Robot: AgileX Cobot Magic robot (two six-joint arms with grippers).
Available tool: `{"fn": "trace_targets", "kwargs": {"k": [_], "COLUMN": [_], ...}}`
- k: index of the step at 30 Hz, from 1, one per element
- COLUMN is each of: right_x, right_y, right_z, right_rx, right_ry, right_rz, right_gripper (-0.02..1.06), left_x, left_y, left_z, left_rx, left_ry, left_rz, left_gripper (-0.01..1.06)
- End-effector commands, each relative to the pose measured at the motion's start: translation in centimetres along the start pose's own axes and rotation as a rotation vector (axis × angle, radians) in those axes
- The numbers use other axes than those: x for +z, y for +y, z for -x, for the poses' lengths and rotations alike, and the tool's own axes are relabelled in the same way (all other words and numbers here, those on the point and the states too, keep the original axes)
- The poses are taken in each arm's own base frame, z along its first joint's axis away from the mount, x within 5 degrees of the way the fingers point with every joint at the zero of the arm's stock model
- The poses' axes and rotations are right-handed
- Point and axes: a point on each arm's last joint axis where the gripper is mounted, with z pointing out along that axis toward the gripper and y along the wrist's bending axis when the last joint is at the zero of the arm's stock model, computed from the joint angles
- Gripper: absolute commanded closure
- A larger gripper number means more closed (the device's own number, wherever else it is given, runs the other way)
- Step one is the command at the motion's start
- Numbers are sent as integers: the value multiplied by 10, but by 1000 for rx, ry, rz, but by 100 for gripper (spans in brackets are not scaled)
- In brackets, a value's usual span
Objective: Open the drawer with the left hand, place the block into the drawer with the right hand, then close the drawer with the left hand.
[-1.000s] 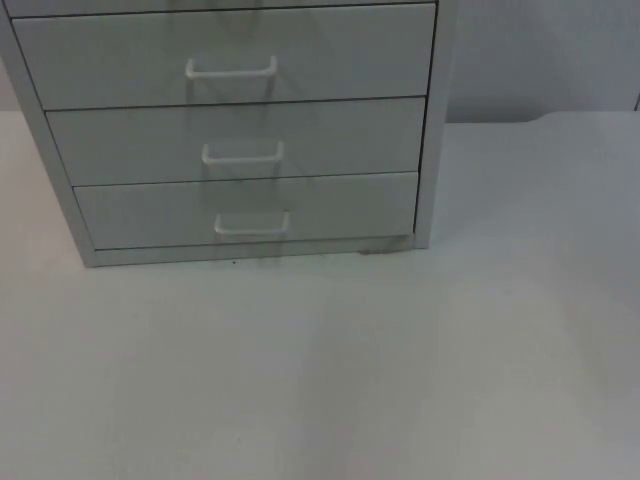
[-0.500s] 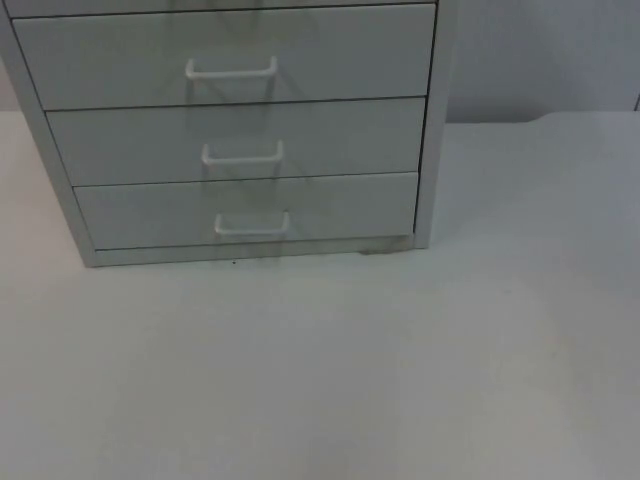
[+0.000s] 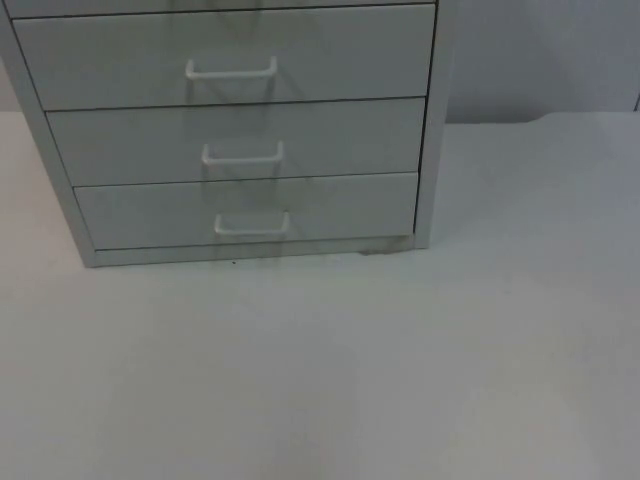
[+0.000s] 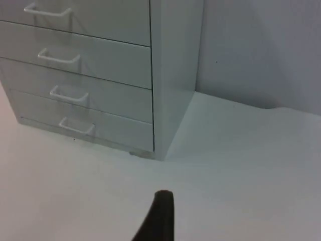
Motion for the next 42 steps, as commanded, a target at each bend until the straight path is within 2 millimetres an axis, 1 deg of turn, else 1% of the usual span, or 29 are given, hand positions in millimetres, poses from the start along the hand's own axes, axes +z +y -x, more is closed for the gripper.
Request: {"fn": "trace_targets", "kwargs": {"k": [1, 3, 4, 6, 7, 8, 12, 13, 14, 18, 19, 23, 29, 32, 42], "right_x": [-8, -17, -17, -26, -33, -33, -39, -40, -40, -39, -39, -30, -31, -32, -31], "right_y": [1, -1, -1, -2, -1, -1, 3, 4, 4, 6, 6, 3, 1, -3, -3], "right_z": [-5, -10, -10, -16, -22, -22, -45, -50, -50, -74, -74, -87, -87, -87, -88], "right_rx": [7, 20, 20, 28, 37, 37, 68, 65, 65, 64, 64, 61, 84, 128, 127], "right_ry": [1, -8, -8, -11, -10, -10, 8, 17, 17, 43, 43, 123, 121, 119, 121], "right_rz": [-19, -60, -60, -101, -113, -113, -116, -119, -119, -127, -127, -150, -171, -218, -220], "right_gripper": [26, 26, 26, 26, 26, 26, 26, 26, 26, 26, 26, 26, 26, 26, 26], "left_x": [-1, -1, -1, -4, -3, -3, -3, -3, -3, -4, -4, -4, -4, -4, -4], "left_y": [1, 0, 0, 1, 1, 1, 1, 1, 1, 1, 1, 1, 1, 1, 2], "left_z": [-13, -27, -27, -39, -43, -43, -52, -54, -54, -59, -59, -59, -59, -59, -59], "left_rx": [-8, -16, -16, -21, -23, -23, -24, -25, -25, -28, -28, -18, -17, -17, -14], "left_ry": [-2, -1, -1, -18, -4, -4, 92, 113, 113, 161, 161, 163, 165, 165, 167], "left_rz": [7, 1, 1, -4, -3, -3, 3, 3, 3, 2, 2, 1, 3, 3, 9], "left_gripper": [105, 105, 105, 105, 105, 105, 105, 105, 105, 105, 105, 105, 105, 105, 105]}}
